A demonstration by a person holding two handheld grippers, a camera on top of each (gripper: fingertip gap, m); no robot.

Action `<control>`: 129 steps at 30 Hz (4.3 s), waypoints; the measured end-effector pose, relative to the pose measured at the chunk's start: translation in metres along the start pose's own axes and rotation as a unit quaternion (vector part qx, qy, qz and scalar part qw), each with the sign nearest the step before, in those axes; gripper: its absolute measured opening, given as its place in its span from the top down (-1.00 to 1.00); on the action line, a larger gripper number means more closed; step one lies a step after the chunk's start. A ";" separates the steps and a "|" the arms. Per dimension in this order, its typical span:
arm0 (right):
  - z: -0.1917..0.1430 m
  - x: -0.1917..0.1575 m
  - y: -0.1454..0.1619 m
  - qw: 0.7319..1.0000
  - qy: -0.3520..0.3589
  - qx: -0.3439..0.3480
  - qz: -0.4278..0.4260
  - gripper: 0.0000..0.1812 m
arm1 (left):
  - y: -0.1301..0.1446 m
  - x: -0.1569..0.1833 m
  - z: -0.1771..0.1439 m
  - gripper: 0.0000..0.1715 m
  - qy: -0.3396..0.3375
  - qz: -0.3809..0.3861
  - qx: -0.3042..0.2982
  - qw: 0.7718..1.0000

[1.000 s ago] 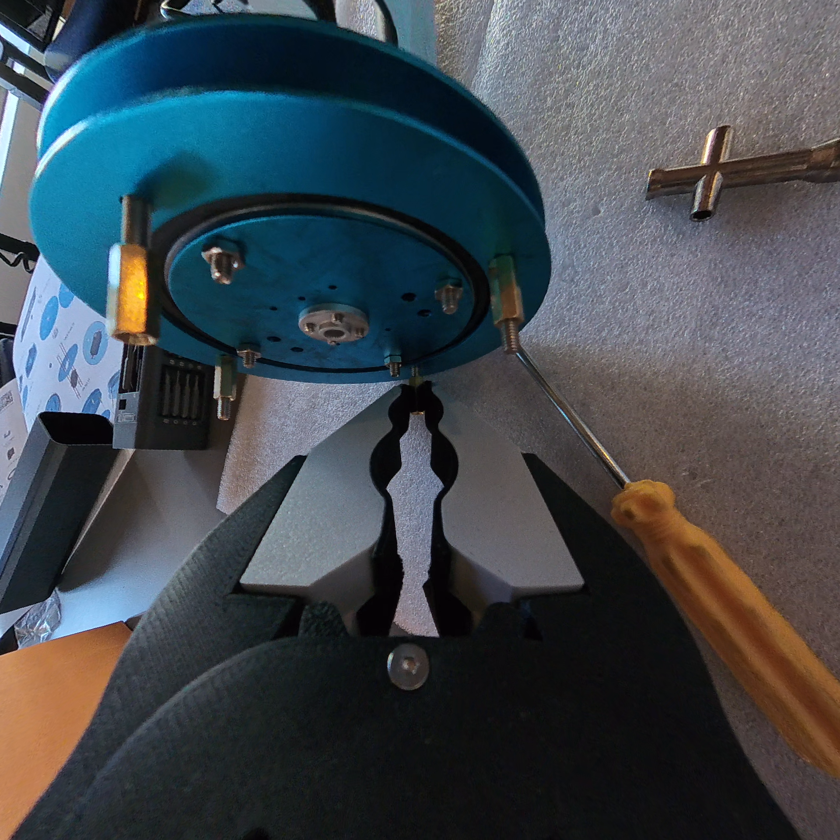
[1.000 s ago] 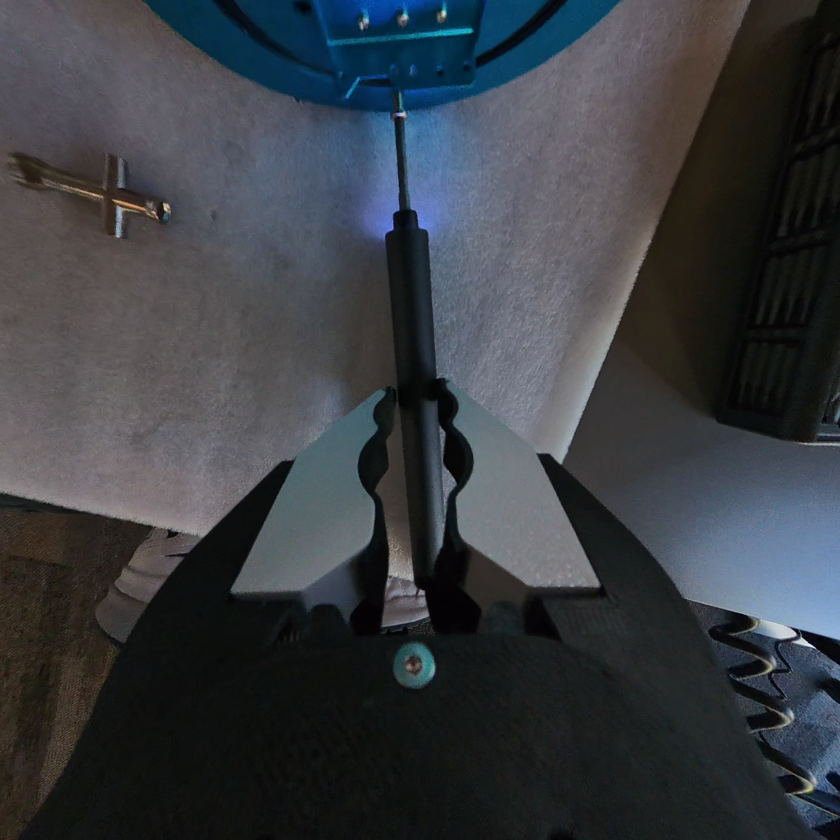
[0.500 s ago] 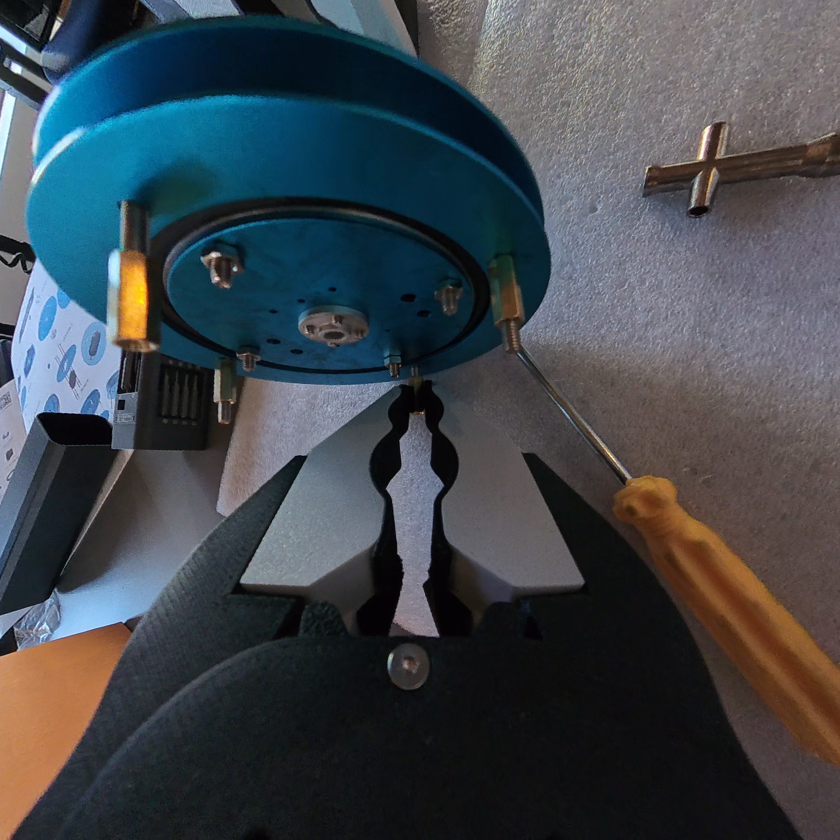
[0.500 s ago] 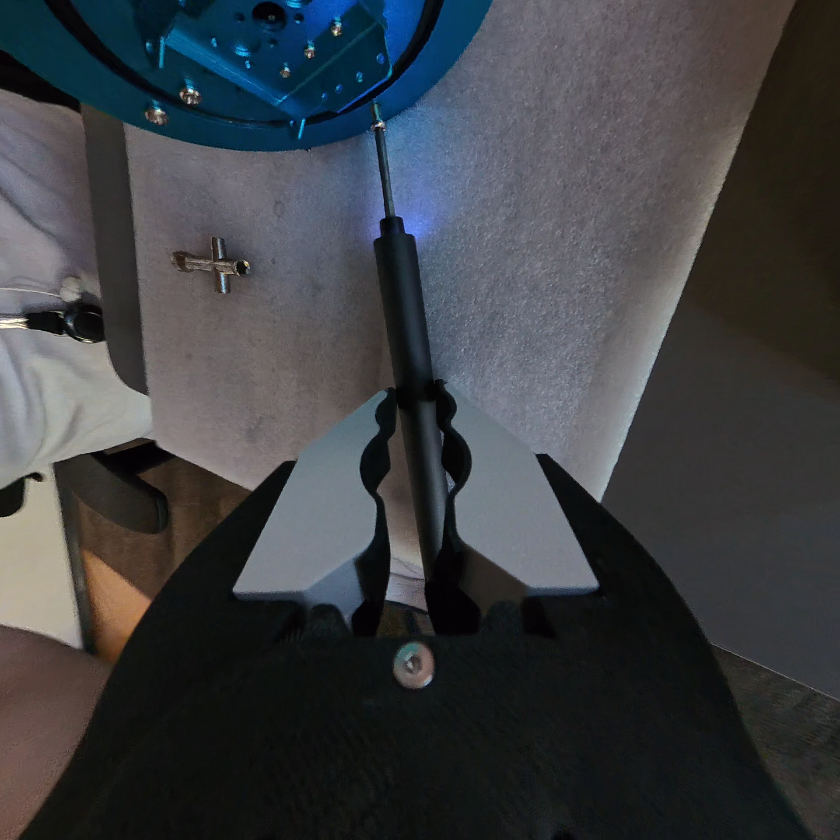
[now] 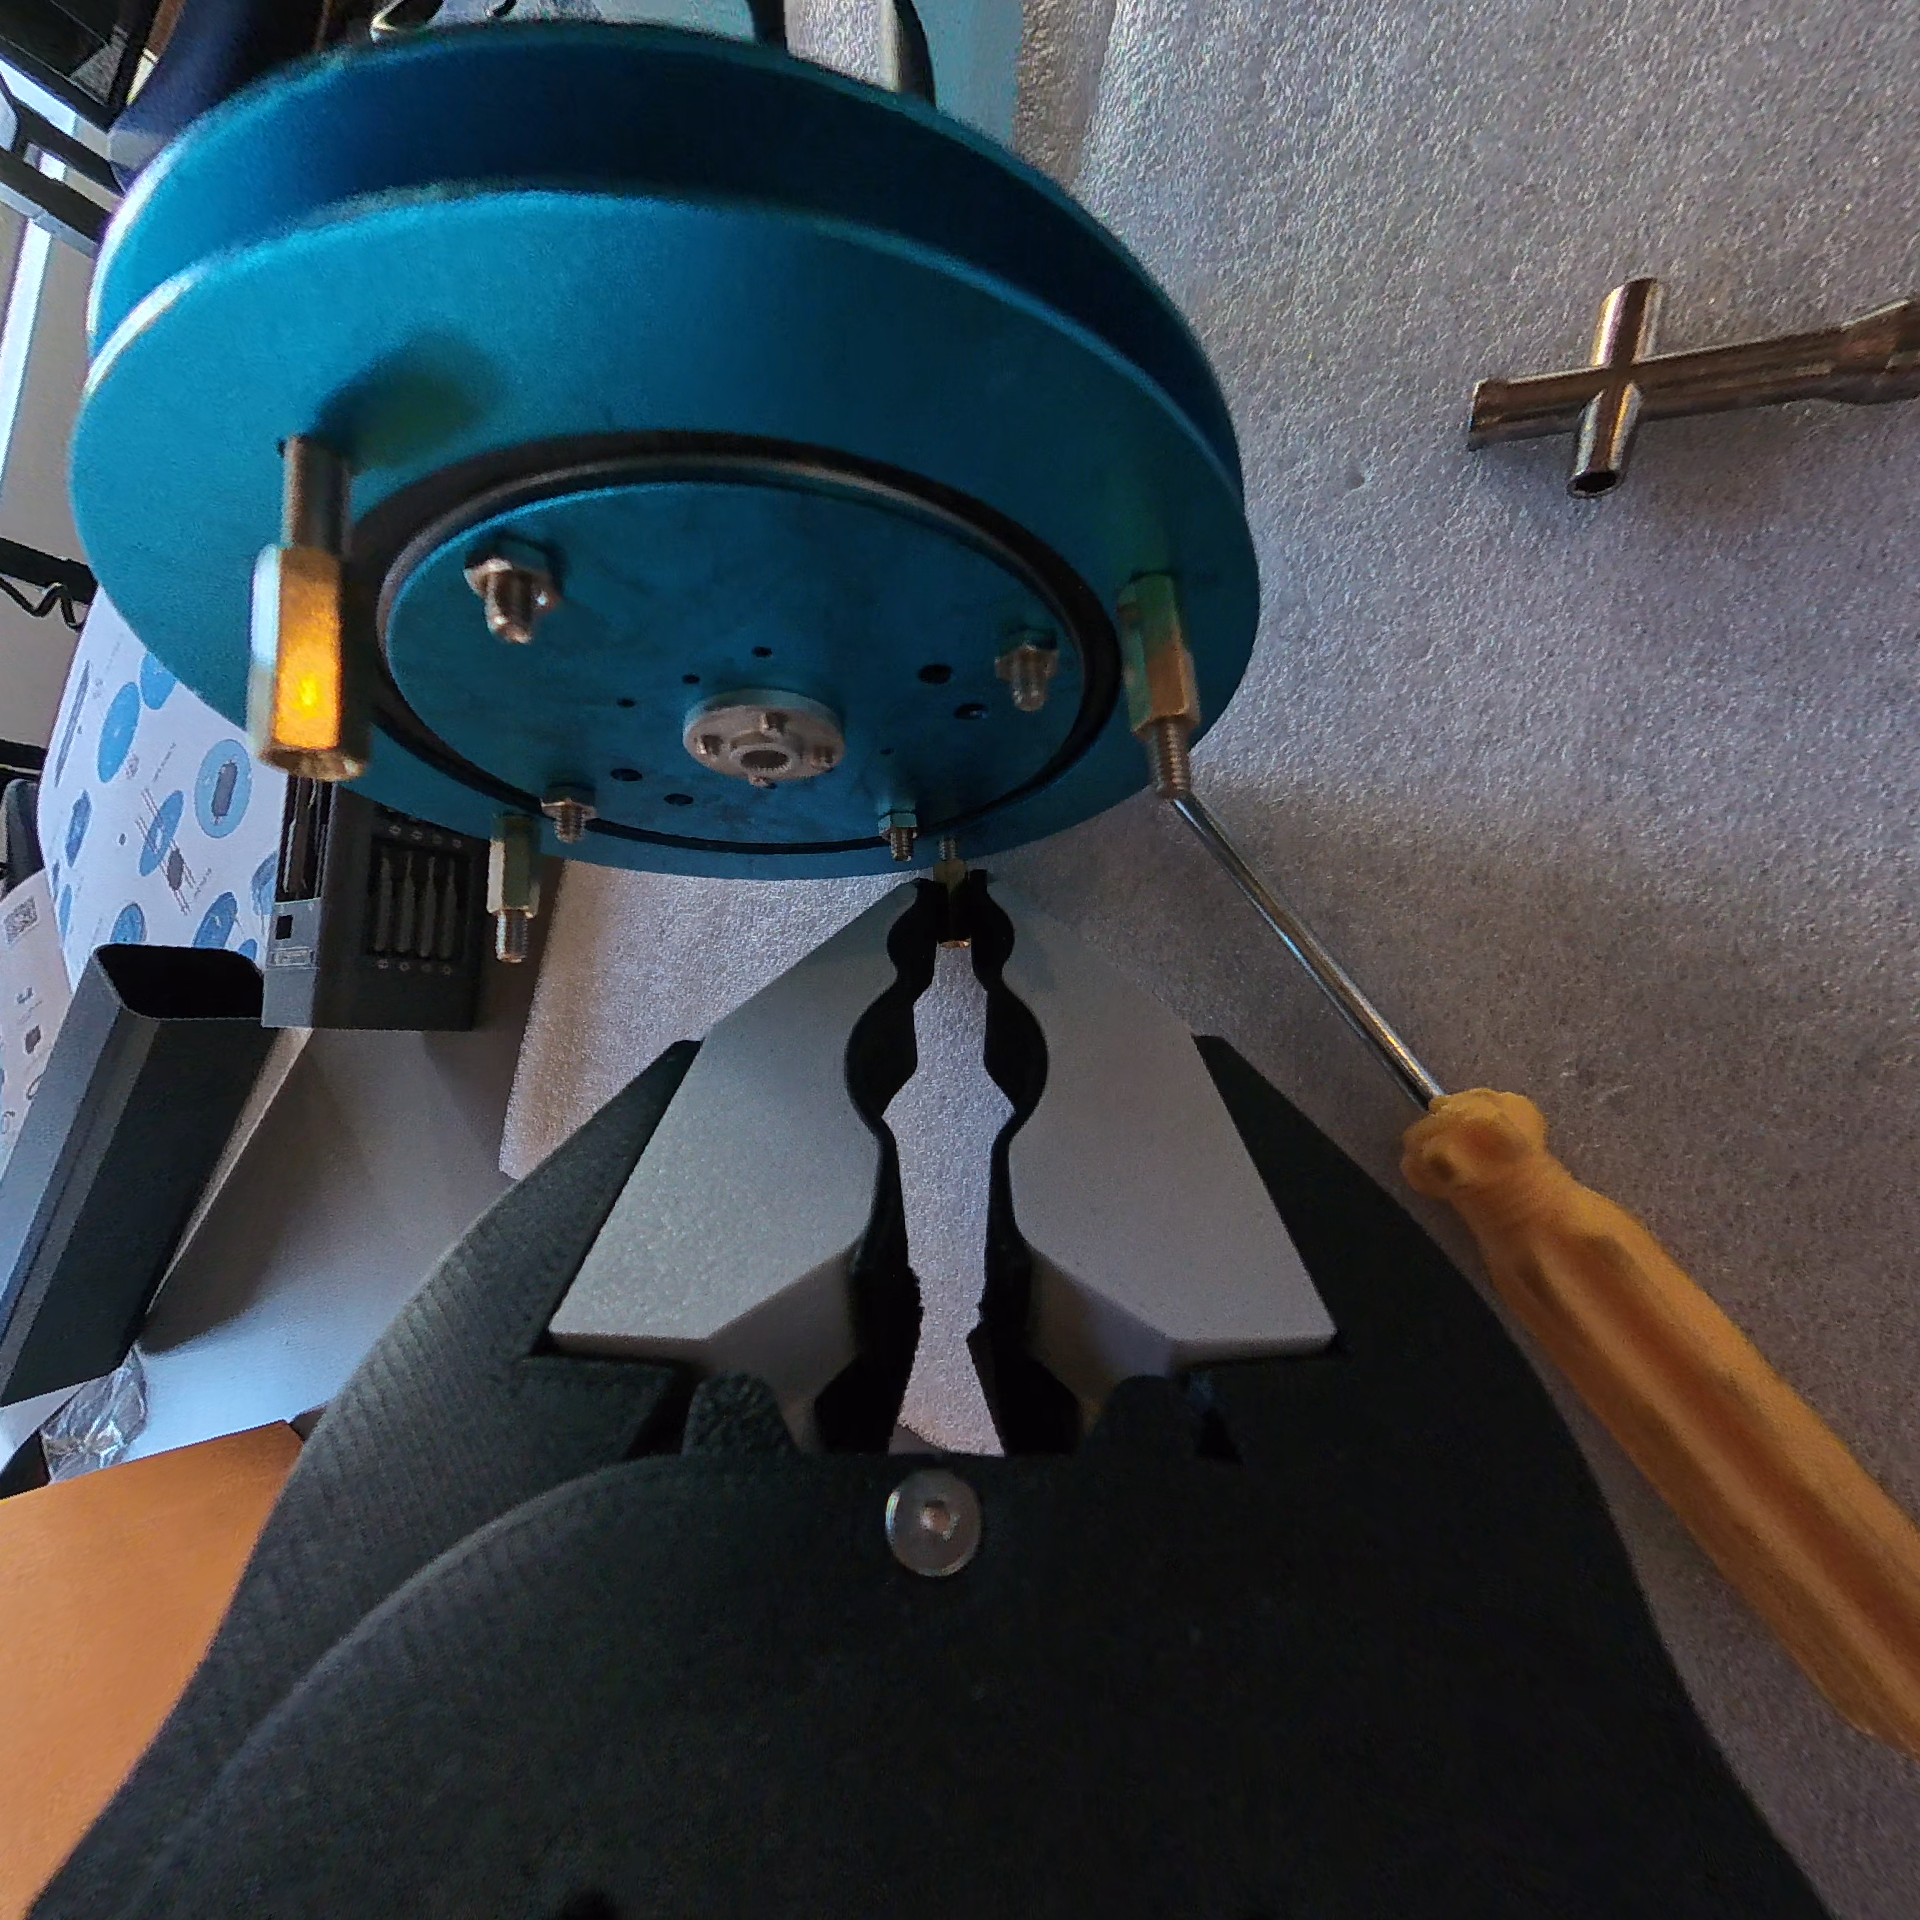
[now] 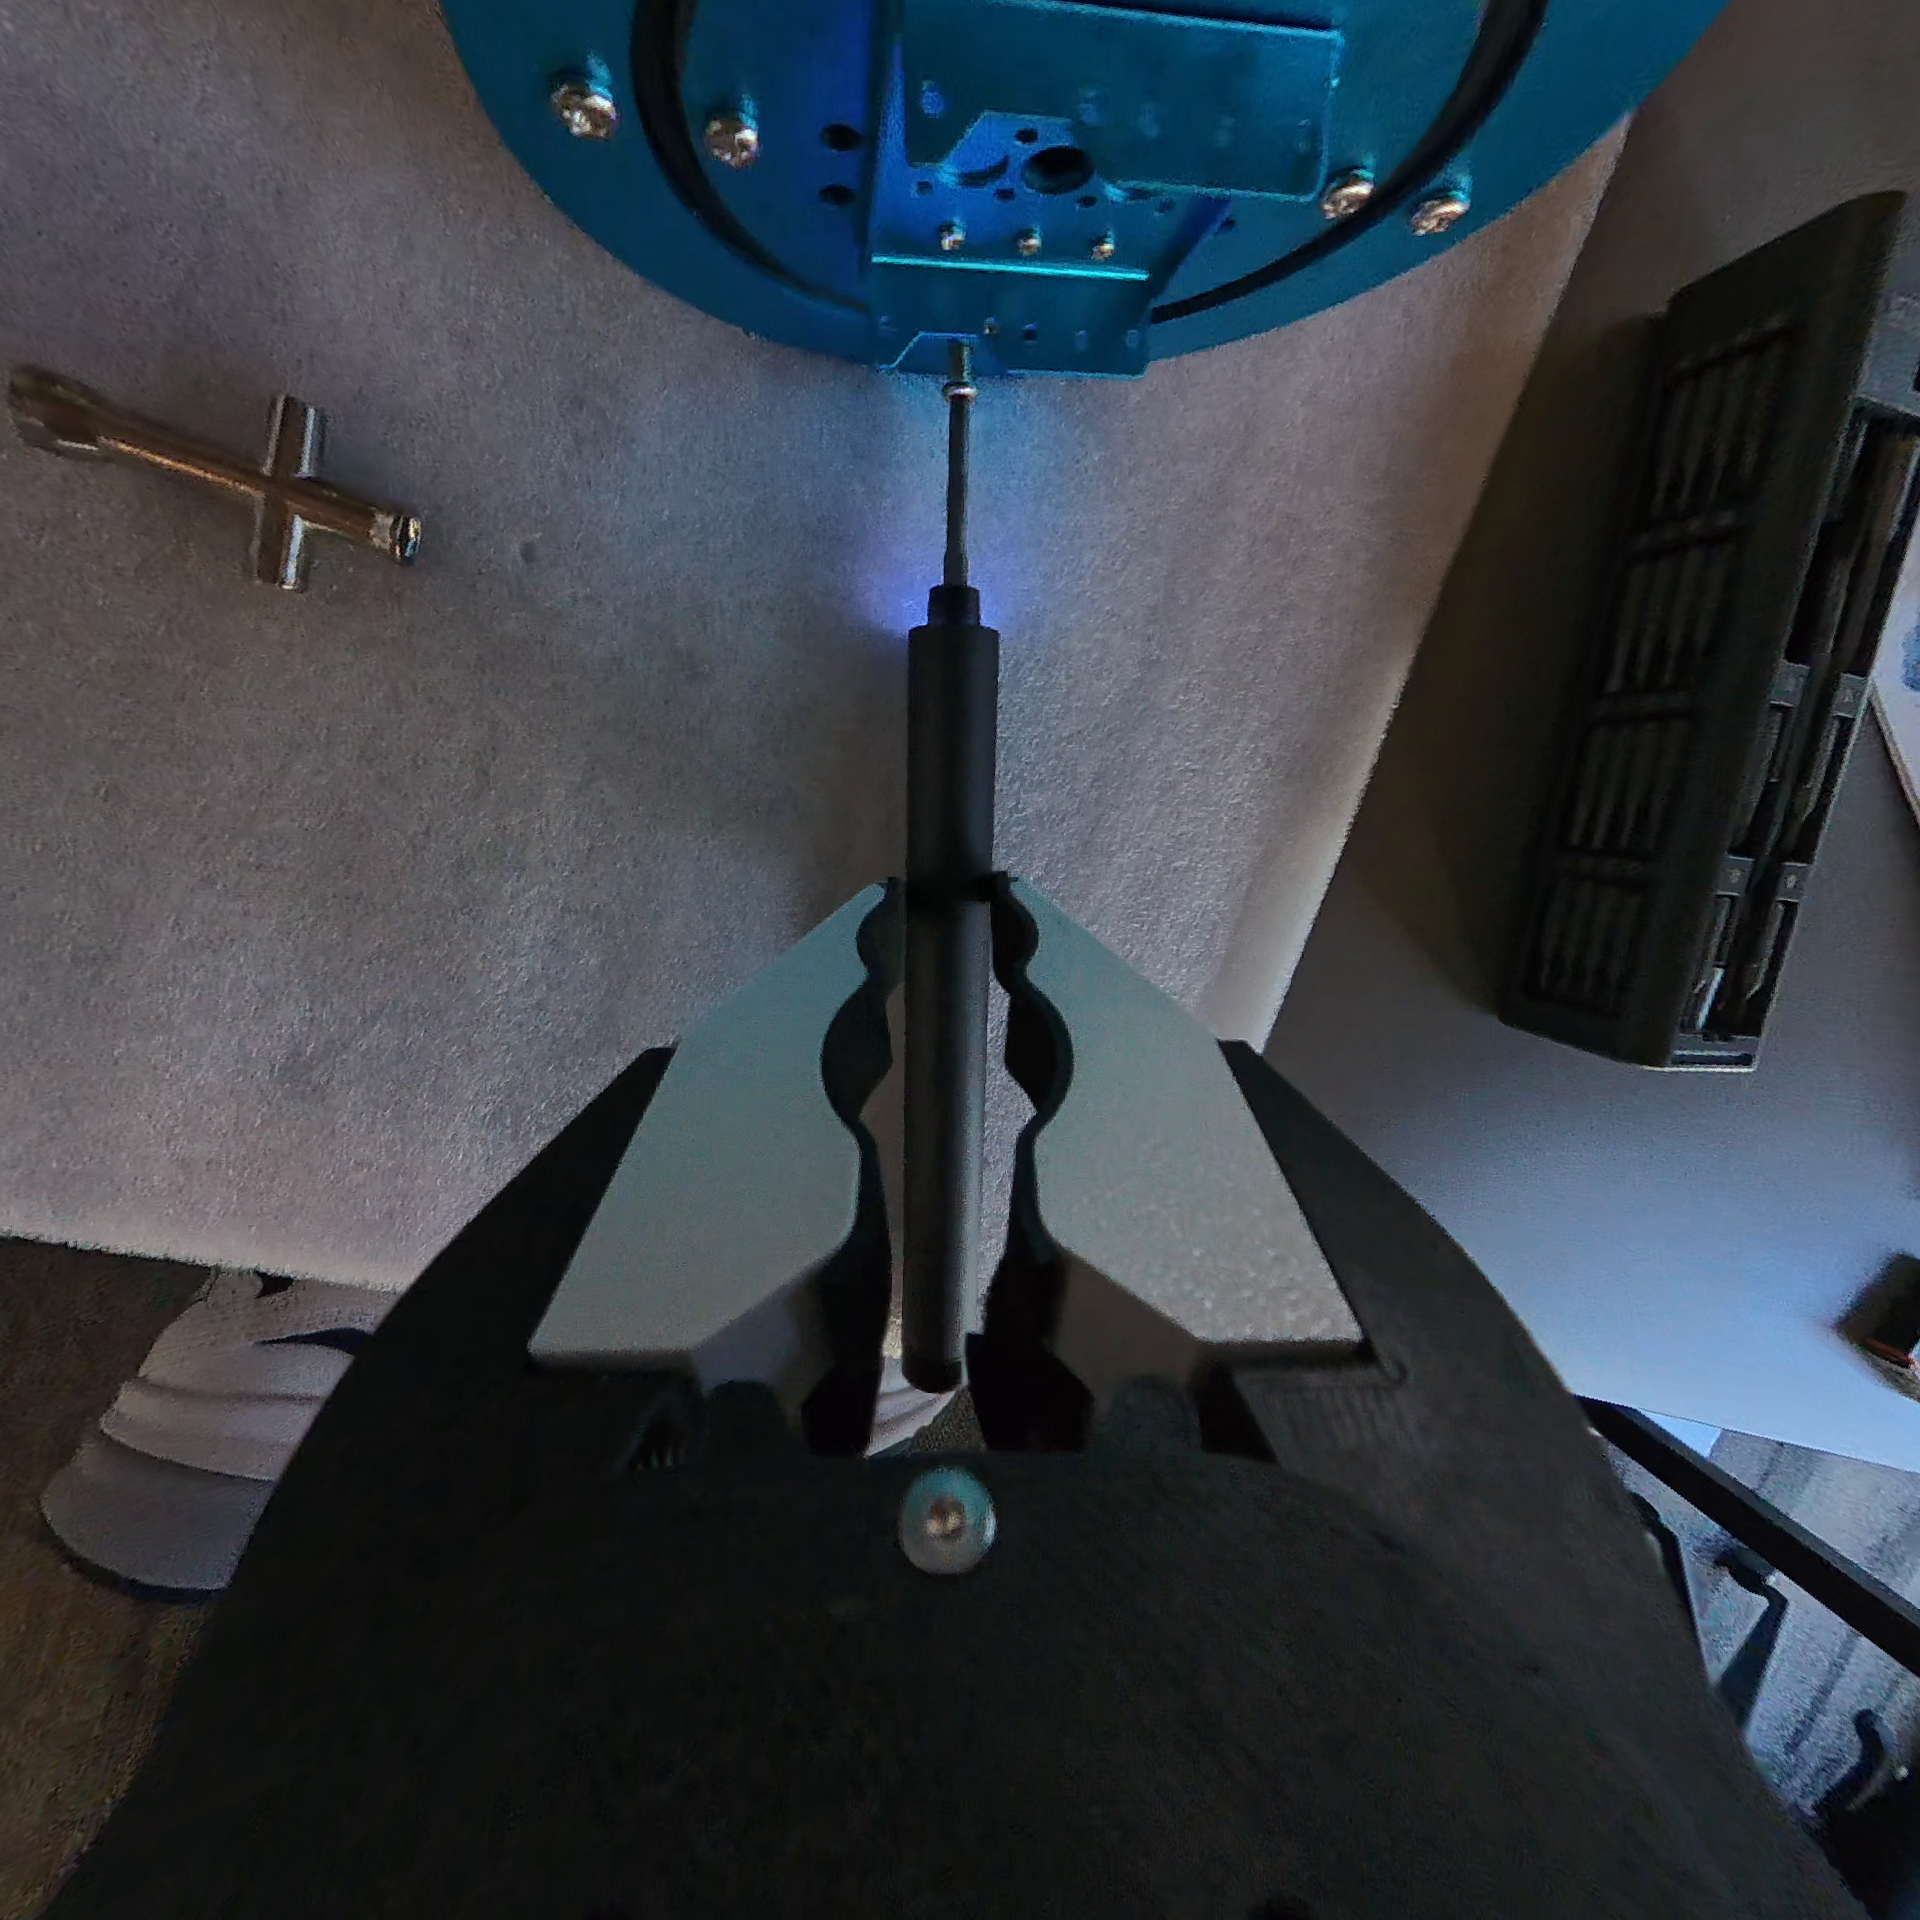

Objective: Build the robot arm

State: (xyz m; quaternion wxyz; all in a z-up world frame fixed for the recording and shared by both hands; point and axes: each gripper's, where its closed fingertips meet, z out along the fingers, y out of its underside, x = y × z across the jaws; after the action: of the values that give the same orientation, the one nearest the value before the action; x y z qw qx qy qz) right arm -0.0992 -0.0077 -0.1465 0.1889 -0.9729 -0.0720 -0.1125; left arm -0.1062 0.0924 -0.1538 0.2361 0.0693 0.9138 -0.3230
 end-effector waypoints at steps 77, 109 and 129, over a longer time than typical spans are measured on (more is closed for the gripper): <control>0.007 0.001 -0.001 0.989 -0.091 0.074 0.091 0.83 | 0.000 0.000 0.000 0.95 0.002 -0.007 0.002 1.000; 0.007 0.000 0.000 0.986 -0.108 0.082 0.101 0.84 | 0.000 -0.001 -0.001 0.95 0.000 -0.021 0.005 1.000; 0.009 0.000 -0.002 0.986 -0.101 0.092 0.095 0.83 | 0.000 -0.001 0.000 0.95 0.003 -0.011 -0.002 1.000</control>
State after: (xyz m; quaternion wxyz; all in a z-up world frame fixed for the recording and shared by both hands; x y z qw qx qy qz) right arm -0.0980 -0.0026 -0.1544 0.2786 -0.9603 -0.0085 0.0120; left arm -0.1054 0.0923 -0.1538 0.2298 0.0599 0.9159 -0.3237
